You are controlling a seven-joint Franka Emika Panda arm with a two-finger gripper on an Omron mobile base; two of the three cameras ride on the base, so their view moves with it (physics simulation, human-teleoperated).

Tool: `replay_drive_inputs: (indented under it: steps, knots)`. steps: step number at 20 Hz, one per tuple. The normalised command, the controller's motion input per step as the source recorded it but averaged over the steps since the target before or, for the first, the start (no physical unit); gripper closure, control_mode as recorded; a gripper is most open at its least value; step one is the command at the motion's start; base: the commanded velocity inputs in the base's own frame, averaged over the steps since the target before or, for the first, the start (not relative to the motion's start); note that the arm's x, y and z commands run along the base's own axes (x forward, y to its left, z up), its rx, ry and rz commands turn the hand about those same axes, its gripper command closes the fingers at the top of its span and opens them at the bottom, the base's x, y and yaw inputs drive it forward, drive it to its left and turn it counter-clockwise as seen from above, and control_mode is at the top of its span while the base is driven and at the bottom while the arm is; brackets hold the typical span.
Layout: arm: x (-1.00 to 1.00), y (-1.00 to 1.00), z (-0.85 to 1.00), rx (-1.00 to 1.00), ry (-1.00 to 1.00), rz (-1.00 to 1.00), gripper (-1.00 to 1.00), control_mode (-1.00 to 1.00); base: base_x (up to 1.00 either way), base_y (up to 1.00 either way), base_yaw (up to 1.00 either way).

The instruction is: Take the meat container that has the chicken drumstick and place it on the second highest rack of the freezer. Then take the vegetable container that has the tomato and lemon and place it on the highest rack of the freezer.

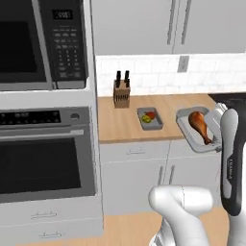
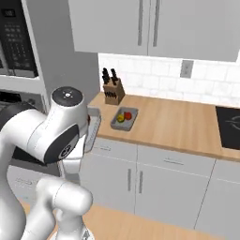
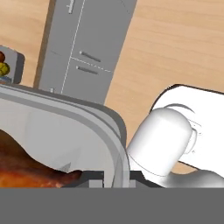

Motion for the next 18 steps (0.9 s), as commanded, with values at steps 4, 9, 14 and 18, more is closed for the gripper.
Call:
replay_drive_inputs:
  steps: [4, 9, 14, 18]
  knots:
    - [0.0, 0.0, 0.0, 0.0, 0.0, 0.0, 1.0, 1.0, -0.29, 0.64, 0.52]
    - [0.0, 0.0, 0.0, 0.0, 0.0, 0.0, 1.0, 1.0, -0.12, 0.81, 0.5]
    - [0.0, 0.0, 0.0, 0.0, 0.0, 0.0, 1.0, 1.0, -0.03, 0.82, 0.59]
    - [0.0, 0.0, 0.0, 0.0, 0.0, 0.0, 1.0, 1.0, 0.0, 0.77, 0.62]
